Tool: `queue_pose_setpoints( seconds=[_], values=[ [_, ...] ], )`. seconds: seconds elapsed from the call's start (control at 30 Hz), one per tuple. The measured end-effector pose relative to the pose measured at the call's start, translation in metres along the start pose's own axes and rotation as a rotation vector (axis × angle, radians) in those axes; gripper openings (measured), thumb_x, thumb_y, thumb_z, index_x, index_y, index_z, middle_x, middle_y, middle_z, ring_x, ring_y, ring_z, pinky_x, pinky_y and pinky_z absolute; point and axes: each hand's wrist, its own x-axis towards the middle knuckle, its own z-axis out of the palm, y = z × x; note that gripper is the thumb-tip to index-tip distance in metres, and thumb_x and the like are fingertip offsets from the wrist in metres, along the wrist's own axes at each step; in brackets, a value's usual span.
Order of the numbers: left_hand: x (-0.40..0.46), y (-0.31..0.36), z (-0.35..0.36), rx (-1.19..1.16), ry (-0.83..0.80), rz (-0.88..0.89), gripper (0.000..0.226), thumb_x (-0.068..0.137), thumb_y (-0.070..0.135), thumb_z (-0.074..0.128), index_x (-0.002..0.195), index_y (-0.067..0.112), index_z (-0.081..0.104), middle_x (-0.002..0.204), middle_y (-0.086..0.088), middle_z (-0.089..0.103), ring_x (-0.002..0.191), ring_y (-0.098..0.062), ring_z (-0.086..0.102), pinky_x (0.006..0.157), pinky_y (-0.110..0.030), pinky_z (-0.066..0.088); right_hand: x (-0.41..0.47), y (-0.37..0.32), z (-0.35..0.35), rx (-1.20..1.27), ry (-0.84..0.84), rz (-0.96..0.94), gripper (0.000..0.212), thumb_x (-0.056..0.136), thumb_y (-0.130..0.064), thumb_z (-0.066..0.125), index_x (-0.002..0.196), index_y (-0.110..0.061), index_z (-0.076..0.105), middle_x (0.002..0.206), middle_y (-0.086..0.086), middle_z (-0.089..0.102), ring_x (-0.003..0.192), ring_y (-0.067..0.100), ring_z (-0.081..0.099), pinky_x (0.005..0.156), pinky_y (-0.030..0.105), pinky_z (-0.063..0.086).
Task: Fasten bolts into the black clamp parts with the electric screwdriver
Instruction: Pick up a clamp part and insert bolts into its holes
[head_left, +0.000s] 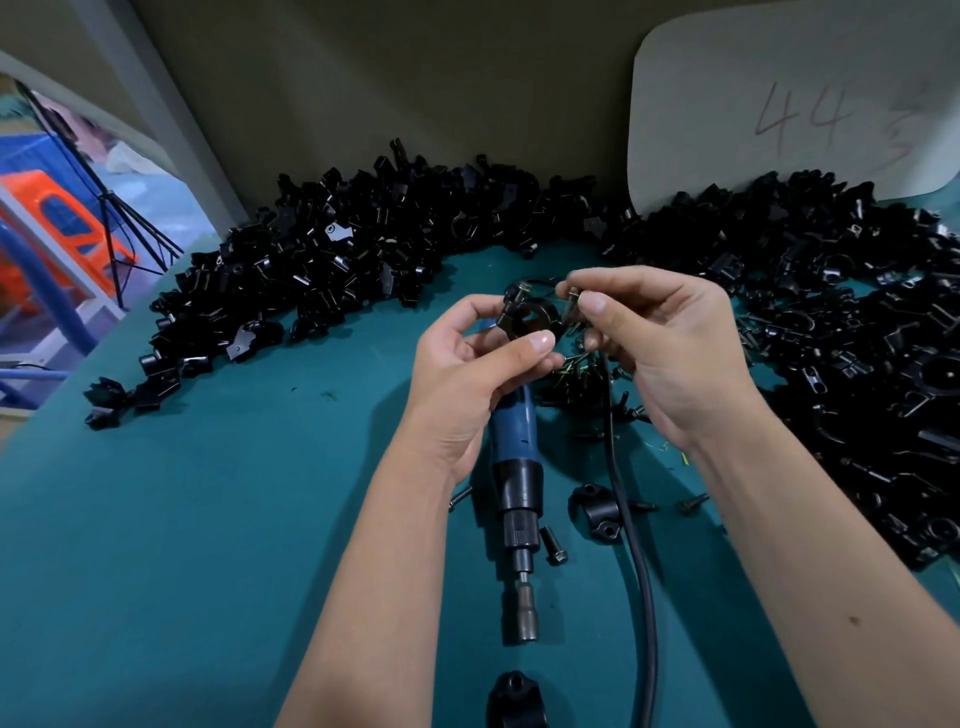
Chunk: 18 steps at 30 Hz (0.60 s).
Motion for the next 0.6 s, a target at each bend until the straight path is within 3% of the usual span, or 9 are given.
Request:
queue_pose_setpoints(
  seconds=[0.13, 0.2, 0.3, 0.37, 0.4, 0.5, 0.6],
  values=[
    [0.001, 0.000, 0.001, -0.008, 0.076, 0.014, 0.028, 0.084, -0.008, 0.077, 0.105, 0.003, 0.063, 0.090, -0.017, 0.070, 0.072, -0.023, 0.074, 0.072, -0.023, 0.059, 0.003, 0.001, -0.007, 0.045, 0.084, 0.038, 0.015, 0.095, -0.001, 0.070, 0.094, -0.013, 0.079, 0.085, 0.003, 0.076, 0.078, 0.014, 0.065, 0.067, 0.023, 0.053],
    [0.002, 0.001, 0.000, -0.041, 0.141, 0.026, 0.028, 0.085, -0.008, 0.075, 0.108, 0.001, 0.061, 0.097, -0.022, 0.068, 0.072, -0.021, 0.074, 0.072, -0.023, 0.059, 0.005, -0.002, -0.016, -0.026, -0.026, 0.070, 0.010, 0.091, -0.006, 0.074, 0.089, -0.013, 0.081, 0.079, 0.002, 0.073, 0.070, 0.015, 0.060, 0.065, 0.022, 0.051],
    [0.004, 0.001, -0.003, -0.090, 0.208, 0.055, 0.023, 0.088, -0.008, 0.073, 0.104, 0.003, 0.062, 0.091, -0.017, 0.072, 0.070, -0.019, 0.073, 0.071, -0.022, 0.059, 0.003, -0.005, -0.025, -0.308, -0.239, 0.149, 0.012, 0.089, -0.024, 0.080, 0.084, -0.013, 0.081, 0.076, 0.009, 0.073, 0.063, 0.020, 0.054, 0.061, 0.025, 0.050],
    [0.004, 0.002, -0.005, -0.115, 0.228, 0.065, 0.021, 0.089, -0.008, 0.072, 0.103, 0.003, 0.062, 0.088, -0.013, 0.074, 0.071, -0.019, 0.072, 0.071, -0.022, 0.059, 0.004, -0.001, -0.025, -0.570, -0.222, 0.153, 0.019, 0.091, -0.032, 0.079, 0.080, -0.017, 0.079, 0.078, 0.015, 0.073, 0.064, 0.020, 0.057, 0.062, 0.030, 0.049],
    [0.004, 0.002, -0.005, -0.125, 0.236, 0.065, 0.021, 0.089, -0.009, 0.072, 0.104, 0.002, 0.061, 0.089, -0.014, 0.074, 0.071, -0.019, 0.072, 0.071, -0.023, 0.058, 0.005, 0.002, -0.023, -0.746, -0.200, 0.117, 0.018, 0.091, -0.033, 0.078, 0.078, -0.021, 0.078, 0.077, 0.008, 0.073, 0.067, 0.016, 0.061, 0.066, 0.029, 0.050],
    [0.004, 0.002, -0.005, -0.133, 0.240, 0.064, 0.021, 0.089, -0.009, 0.071, 0.103, 0.003, 0.061, 0.083, -0.010, 0.075, 0.070, -0.018, 0.071, 0.072, -0.023, 0.059, 0.004, 0.005, -0.011, -1.189, -0.310, 0.029, 0.008, 0.087, -0.031, 0.081, 0.082, -0.032, 0.074, 0.085, -0.011, 0.066, 0.091, 0.016, 0.058, 0.079, 0.030, 0.045],
    [0.004, 0.001, -0.005, -0.121, 0.235, 0.063, 0.021, 0.088, -0.009, 0.072, 0.101, 0.004, 0.062, 0.079, -0.007, 0.074, 0.070, -0.019, 0.072, 0.072, -0.023, 0.059, 0.002, 0.008, -0.008, -1.271, -0.438, 0.114, 0.016, 0.086, -0.031, 0.083, 0.086, -0.038, 0.069, 0.098, -0.007, 0.057, 0.106, 0.020, 0.042, 0.086, 0.031, 0.039]
  ],
)
